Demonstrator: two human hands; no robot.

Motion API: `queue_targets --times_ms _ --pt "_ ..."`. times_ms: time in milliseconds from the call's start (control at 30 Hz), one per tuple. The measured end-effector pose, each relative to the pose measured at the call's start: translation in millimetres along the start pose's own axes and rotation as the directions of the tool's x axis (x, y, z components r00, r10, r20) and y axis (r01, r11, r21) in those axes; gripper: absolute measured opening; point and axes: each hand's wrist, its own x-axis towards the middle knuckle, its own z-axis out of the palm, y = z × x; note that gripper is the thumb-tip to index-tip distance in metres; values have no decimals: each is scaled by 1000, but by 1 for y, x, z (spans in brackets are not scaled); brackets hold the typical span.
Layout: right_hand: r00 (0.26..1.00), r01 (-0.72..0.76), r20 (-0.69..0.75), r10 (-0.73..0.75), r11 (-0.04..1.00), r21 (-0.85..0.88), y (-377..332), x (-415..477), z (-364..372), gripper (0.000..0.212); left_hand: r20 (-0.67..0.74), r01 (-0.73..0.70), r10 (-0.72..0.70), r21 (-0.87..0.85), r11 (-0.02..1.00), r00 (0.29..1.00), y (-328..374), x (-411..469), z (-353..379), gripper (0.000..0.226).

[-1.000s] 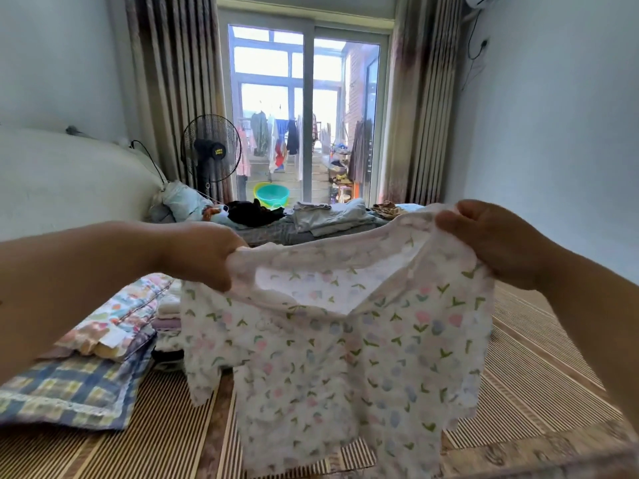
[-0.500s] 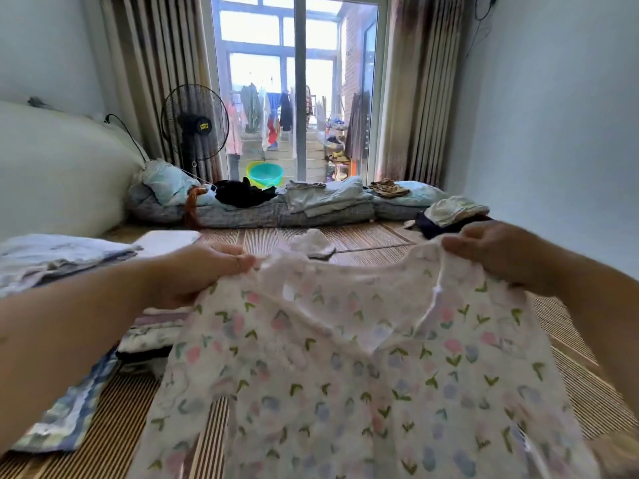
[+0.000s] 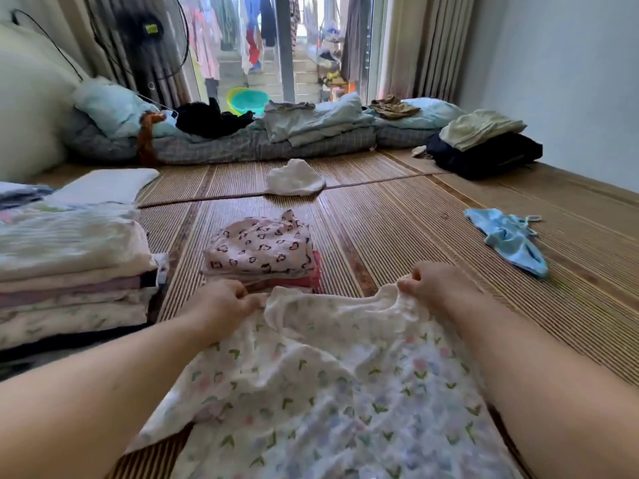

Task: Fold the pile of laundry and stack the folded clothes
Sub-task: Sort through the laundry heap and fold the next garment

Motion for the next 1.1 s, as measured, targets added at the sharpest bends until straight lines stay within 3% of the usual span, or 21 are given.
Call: queue_targets --times_ms 100,200,233,300,367,467,567,633,700,767,833,967,1033,1100 --pt "994 22 -105 -29 998 -66 3 6 25 31 -65 -31 35 69 997 997 -9 13 16 34" --pt "920 283 -288 -267 959 14 -28 -13 40 30 -156 -120 135 102 988 978 -14 9 23 27" --pt "914 364 -230 -333 925 107 -45 -23 42 28 -227 -200 227 138 970 947 -17 4 26 28" --pt "898 415 36 -439 870 267 -79 -40 52 27 -329 -384 441 225 896 835 -21 -13 29 27" --pt "861 438 173 -479 870 226 -105 -50 67 33 -310 -521 595 294 802 741 -23 -35 33 31" --pt "870 426 196 -452 890 162 -124 -56 80 31 -195 -603 670 311 735 716 -19 -59 38 28" --pt "912 178 262 -315 881 439 -126 -51 75 19 -76 -667 701 250 702 709 -22 -75 38 28" --pt "947 -72 282 -156 750 658 -118 -41 65 14 92 -675 677 242 697 731 -28 -85 39 39" --pt "972 -161 236 -13 692 704 -108 -33 58 8 258 -606 549 300 736 795 -28 -95 41 64" --pt "984 -131 175 40 827 546 -96 -30 56 9 360 -479 358 346 807 862 -31 -103 45 88" --pt "994 -86 90 59 942 324 -85 -33 55 16 460 -419 219 395 817 860 -31 -111 44 84" --pt "991 -72 -87 100 958 277 -47 -47 28 17 482 -374 159 391 841 861 -32 -127 41 74" --pt "999 14 -45 -6 982 189 -31 -68 12 24 489 -363 147 383 849 860 -34 -134 42 76" --pt "974 162 133 -181 977 140 -22 -101 4 40 467 -388 179 400 830 866 -38 -140 45 88"
